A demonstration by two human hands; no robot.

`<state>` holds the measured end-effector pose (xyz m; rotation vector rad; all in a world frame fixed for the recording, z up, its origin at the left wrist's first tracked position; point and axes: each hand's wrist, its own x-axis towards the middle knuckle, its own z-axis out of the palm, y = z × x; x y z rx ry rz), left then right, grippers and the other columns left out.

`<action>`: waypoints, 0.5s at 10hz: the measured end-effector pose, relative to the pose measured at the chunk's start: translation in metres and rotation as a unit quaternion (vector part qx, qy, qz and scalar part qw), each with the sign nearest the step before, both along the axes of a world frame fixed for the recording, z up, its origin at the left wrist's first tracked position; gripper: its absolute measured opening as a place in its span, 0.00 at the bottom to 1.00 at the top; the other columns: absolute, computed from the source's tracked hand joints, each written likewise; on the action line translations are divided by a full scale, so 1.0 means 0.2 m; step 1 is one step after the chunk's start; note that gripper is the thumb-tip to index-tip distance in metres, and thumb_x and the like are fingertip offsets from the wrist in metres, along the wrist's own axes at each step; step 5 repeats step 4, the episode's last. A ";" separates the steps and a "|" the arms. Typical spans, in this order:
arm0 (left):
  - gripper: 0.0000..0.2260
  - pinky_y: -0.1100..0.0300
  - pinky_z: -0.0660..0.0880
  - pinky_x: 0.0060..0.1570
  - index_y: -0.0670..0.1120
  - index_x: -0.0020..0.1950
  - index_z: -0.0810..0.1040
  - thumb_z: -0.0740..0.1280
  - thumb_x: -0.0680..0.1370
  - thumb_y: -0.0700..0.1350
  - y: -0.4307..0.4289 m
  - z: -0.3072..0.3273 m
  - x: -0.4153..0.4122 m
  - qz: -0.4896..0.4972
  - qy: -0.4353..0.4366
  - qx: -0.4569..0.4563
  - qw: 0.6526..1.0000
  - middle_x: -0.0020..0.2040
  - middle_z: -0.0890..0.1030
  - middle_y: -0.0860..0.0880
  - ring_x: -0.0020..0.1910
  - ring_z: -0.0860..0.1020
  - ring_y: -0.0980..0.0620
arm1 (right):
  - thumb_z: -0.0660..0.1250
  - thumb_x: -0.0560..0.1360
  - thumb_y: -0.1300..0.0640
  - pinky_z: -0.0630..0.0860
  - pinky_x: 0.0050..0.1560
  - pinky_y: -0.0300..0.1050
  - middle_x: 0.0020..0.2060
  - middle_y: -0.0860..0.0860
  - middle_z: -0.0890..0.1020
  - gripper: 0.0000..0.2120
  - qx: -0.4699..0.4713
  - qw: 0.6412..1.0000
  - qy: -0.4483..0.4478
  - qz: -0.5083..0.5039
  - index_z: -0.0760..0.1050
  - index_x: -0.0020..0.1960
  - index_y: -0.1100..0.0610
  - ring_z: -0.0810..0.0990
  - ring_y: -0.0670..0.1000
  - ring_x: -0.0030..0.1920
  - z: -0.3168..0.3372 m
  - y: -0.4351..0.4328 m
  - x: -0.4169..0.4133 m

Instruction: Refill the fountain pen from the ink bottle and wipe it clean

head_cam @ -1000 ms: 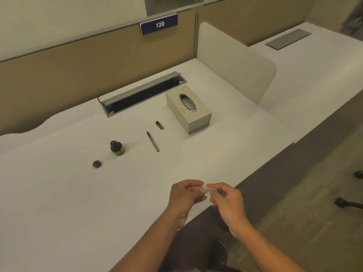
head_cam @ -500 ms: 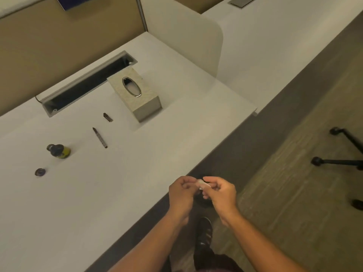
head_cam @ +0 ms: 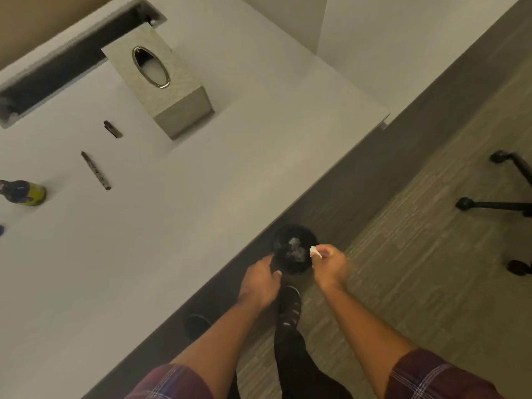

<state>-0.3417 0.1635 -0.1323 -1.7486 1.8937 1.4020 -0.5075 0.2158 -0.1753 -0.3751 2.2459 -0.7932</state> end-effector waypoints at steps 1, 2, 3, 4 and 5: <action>0.29 0.49 0.66 0.79 0.48 0.85 0.61 0.65 0.85 0.48 -0.02 -0.09 -0.03 -0.047 -0.011 -0.009 0.999 0.82 0.71 0.44 0.81 0.69 0.43 | 0.74 0.77 0.56 0.80 0.56 0.49 0.59 0.58 0.86 0.19 0.061 0.997 -0.010 0.038 0.80 0.66 0.61 0.85 0.60 0.59 -0.14 -0.04 -0.03; 0.30 0.49 0.67 0.79 0.48 0.86 0.59 0.65 0.85 0.49 -0.03 -0.13 -0.02 -0.063 -0.017 -0.007 0.998 0.81 0.71 0.43 0.81 0.69 0.43 | 0.73 0.78 0.55 0.79 0.61 0.52 0.63 0.60 0.83 0.22 0.093 0.994 -0.010 0.055 0.77 0.69 0.62 0.82 0.61 0.63 -0.19 -0.03 -0.06; 0.33 0.48 0.71 0.76 0.50 0.86 0.57 0.66 0.84 0.51 0.00 -0.12 0.02 -0.097 -0.032 -0.003 0.995 0.81 0.72 0.43 0.78 0.72 0.42 | 0.71 0.79 0.56 0.77 0.64 0.53 0.68 0.62 0.79 0.24 0.102 0.992 -0.003 0.071 0.73 0.72 0.63 0.79 0.62 0.67 -0.17 0.04 -0.08; 0.34 0.46 0.71 0.76 0.51 0.87 0.54 0.65 0.84 0.53 0.01 -0.10 0.02 -0.133 -0.050 -0.017 0.990 0.82 0.70 0.43 0.78 0.72 0.41 | 0.70 0.80 0.55 0.76 0.66 0.54 0.70 0.62 0.77 0.26 0.119 0.987 0.021 0.102 0.70 0.75 0.62 0.77 0.62 0.69 -0.11 0.07 -0.08; 0.34 0.46 0.71 0.76 0.51 0.87 0.54 0.65 0.84 0.53 0.01 -0.10 0.02 -0.133 -0.050 -0.017 0.990 0.82 0.70 0.43 0.78 0.72 0.41 | 0.70 0.80 0.55 0.76 0.66 0.54 0.70 0.62 0.77 0.26 0.119 0.987 0.021 0.102 0.70 0.75 0.62 0.77 0.62 0.69 -0.11 0.07 -0.08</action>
